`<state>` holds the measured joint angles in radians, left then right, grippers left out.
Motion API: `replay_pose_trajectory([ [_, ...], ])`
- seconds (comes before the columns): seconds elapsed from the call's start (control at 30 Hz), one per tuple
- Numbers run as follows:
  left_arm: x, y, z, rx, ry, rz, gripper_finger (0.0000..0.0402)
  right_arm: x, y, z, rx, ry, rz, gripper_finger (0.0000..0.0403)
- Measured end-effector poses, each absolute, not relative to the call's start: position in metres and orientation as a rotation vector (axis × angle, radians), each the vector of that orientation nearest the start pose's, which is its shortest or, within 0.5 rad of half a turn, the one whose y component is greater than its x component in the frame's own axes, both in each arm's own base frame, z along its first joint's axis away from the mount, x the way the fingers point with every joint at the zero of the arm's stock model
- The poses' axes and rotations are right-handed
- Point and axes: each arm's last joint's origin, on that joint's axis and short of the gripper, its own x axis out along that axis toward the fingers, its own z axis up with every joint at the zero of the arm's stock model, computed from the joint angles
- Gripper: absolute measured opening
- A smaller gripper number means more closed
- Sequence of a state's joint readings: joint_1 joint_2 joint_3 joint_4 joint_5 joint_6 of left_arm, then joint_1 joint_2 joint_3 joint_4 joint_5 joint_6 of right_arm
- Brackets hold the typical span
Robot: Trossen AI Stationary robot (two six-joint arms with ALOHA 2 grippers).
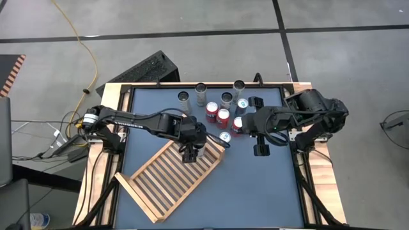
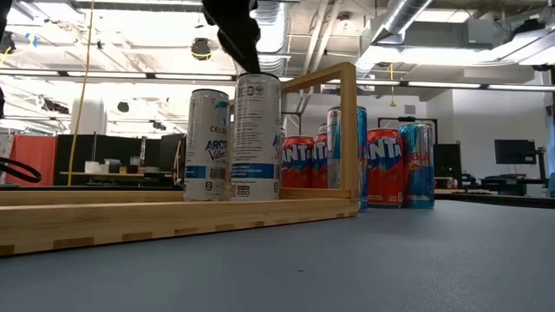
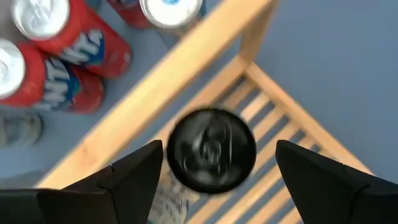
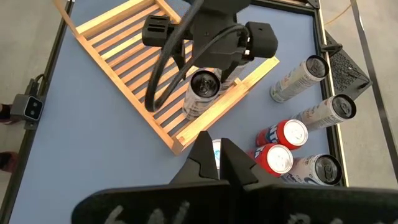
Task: Place canned beverage on shelf
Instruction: Put the right white blue soda can on the shelf aligned with the other white blue soda can
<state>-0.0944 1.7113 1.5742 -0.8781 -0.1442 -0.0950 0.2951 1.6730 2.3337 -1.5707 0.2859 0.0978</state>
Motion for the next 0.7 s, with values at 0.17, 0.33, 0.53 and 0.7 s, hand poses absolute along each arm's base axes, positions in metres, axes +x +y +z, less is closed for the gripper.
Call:
replay_pose_trajectory([
  [0.17,0.36,-0.03,0.308,0.029,0.99,0.095,0.0303,0.253,0.068,0.488,-0.169,0.87,-0.034,0.0],
  [0.33,0.364,-0.03,0.303,0.029,0.989,0.096,0.0303,0.253,0.068,0.488,-0.169,0.87,-0.033,0.0],
  [0.53,0.369,-0.031,0.296,0.035,1.008,0.104,0.0303,0.253,0.068,0.488,-0.169,0.87,-0.033,0.0],
  [0.7,0.368,-0.03,0.295,0.036,1.014,0.104,0.0302,0.253,0.068,0.488,-0.169,0.871,-0.033,0.0],
])
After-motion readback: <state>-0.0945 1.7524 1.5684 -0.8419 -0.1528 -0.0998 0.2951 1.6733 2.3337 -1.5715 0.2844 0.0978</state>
